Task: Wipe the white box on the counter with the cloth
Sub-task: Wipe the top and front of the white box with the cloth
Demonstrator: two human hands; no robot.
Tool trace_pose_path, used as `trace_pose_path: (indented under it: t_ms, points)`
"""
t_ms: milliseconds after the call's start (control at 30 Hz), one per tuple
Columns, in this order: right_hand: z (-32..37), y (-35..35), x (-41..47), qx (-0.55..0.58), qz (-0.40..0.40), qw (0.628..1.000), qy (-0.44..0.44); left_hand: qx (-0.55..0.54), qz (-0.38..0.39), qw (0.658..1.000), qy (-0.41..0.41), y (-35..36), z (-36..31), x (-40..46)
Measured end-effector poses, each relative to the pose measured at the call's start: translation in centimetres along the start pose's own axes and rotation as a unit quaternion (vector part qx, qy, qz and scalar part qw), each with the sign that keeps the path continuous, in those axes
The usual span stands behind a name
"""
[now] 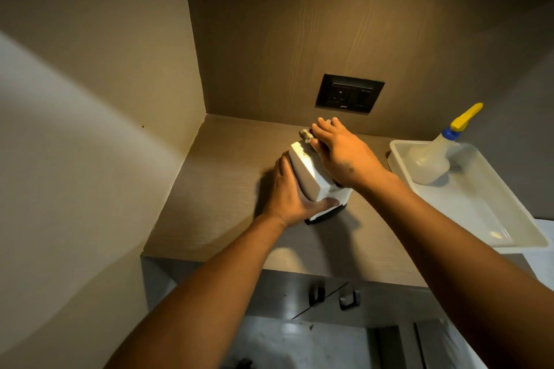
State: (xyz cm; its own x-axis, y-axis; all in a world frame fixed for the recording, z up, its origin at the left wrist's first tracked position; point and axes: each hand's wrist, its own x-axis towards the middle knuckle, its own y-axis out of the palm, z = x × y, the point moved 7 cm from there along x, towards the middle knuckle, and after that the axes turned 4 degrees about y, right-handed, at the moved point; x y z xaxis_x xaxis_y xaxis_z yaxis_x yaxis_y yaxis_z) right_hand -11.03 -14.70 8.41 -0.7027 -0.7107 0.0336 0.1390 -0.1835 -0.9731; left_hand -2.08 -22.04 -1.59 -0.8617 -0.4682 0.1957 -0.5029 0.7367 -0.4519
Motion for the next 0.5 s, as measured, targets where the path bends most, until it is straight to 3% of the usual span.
trace_pose_path:
  t_ms: [233, 500]
  points:
    - [-2.3, -0.5, 0.6, 0.054, -0.015, 0.996, 0.075, 0.011, 0.01, 1.0, -0.005, 0.0, 0.1, -0.1]
    - [1.5, 0.4, -1.1, 0.009, -0.007, 1.0, -0.01, 0.057, 0.006, 0.998, 0.014, -0.2, -0.5, -0.1]
